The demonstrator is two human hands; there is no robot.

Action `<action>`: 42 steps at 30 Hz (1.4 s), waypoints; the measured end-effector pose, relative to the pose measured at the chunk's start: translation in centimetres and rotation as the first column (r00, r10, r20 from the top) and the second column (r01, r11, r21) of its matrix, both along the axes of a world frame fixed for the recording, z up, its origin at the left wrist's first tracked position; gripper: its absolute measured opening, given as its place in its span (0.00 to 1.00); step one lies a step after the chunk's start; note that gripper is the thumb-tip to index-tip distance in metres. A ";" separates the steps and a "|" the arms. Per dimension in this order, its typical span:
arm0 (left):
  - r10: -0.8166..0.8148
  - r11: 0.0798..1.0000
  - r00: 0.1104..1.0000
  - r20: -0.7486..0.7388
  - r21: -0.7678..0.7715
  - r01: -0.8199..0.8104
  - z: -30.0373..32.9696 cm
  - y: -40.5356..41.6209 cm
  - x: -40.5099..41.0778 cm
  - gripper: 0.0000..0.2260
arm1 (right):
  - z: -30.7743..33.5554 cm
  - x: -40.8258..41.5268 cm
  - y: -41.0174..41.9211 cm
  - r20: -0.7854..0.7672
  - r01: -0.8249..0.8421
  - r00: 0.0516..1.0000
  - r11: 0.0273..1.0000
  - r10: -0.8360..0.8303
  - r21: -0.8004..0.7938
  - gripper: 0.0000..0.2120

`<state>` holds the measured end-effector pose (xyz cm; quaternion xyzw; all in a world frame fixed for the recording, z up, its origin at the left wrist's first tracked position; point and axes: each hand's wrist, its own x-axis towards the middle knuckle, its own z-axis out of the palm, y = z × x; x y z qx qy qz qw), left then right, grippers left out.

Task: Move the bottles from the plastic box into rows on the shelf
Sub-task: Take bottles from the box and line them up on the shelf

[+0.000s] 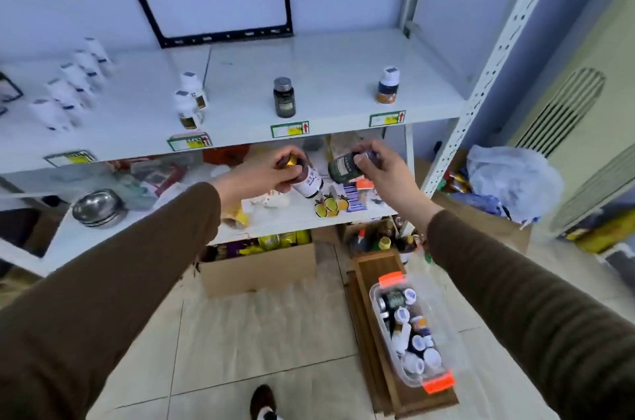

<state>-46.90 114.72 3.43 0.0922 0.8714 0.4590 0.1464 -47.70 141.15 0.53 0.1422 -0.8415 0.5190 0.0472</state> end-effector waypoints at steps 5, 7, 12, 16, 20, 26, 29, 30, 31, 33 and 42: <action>0.020 1.000 0.997 -0.078 -0.022 -0.022 2.3 -6.4 -2.5 0.10 | 2.6 -3.3 -5.4 -0.035 -0.017 0.999 0.988 0.023 0.151 0.12; 0.037 0.998 0.991 -0.129 -0.044 -0.042 3.5 -8.6 -4.0 0.11 | 4.1 -5.0 -7.1 -0.068 -0.018 0.997 0.985 0.030 0.172 0.11; 0.037 0.999 0.978 -0.203 -0.025 -0.043 6.7 -13.2 -8.1 0.07 | 8.0 -8.8 -10.9 -0.122 -0.019 0.992 0.987 0.039 0.159 0.11; 0.013 0.997 0.964 -0.264 -0.071 -0.033 8.3 -15.5 -11.0 0.08 | 10.5 -11.8 -13.8 -0.152 0.062 0.987 0.995 -0.049 0.082 0.13; 0.015 0.987 0.933 -0.361 -0.145 -0.071 9.4 -17.1 -13.7 0.13 | 12.4 -15.6 -16.0 -0.139 0.111 0.985 0.991 -0.100 0.073 0.18; 0.048 0.978 0.928 -0.368 -0.172 -0.119 10.0 -18.5 -18.7 0.14 | 12.8 -22.5 -17.6 -0.126 0.100 0.989 0.973 -0.075 0.207 0.14; 0.067 0.979 0.929 -0.364 -0.154 -0.131 9.6 -18.9 -21.2 0.13 | 11.6 -25.7 -17.6 -0.070 0.030 0.998 0.942 -0.006 0.335 0.13; 0.066 0.978 0.929 -0.364 -0.162 -0.134 9.4 -19.0 -21.9 0.13 | 11.1 -26.7 -17.5 -0.048 0.004 0.999 0.925 0.015 0.380 0.13; 0.063 0.975 0.929 -0.364 -0.176 -0.134 9.2 -19.0 -22.7 0.13 | 10.7 -27.5 -17.5 -0.028 -0.020 0.999 0.906 0.036 0.424 0.13; 0.058 0.971 0.932 -0.357 -0.196 -0.136 8.7 -19.0 -24.0 0.12 | 9.9 -28.9 -17.4 0.015 -0.078 0.997 0.870 0.081 0.486 0.13; 0.037 0.974 0.949 -0.312 -0.201 -0.105 6.9 -18.8 -27.8 0.12 | 7.3 -31.7 -17.5 0.087 -0.194 0.980 0.761 0.179 0.619 0.15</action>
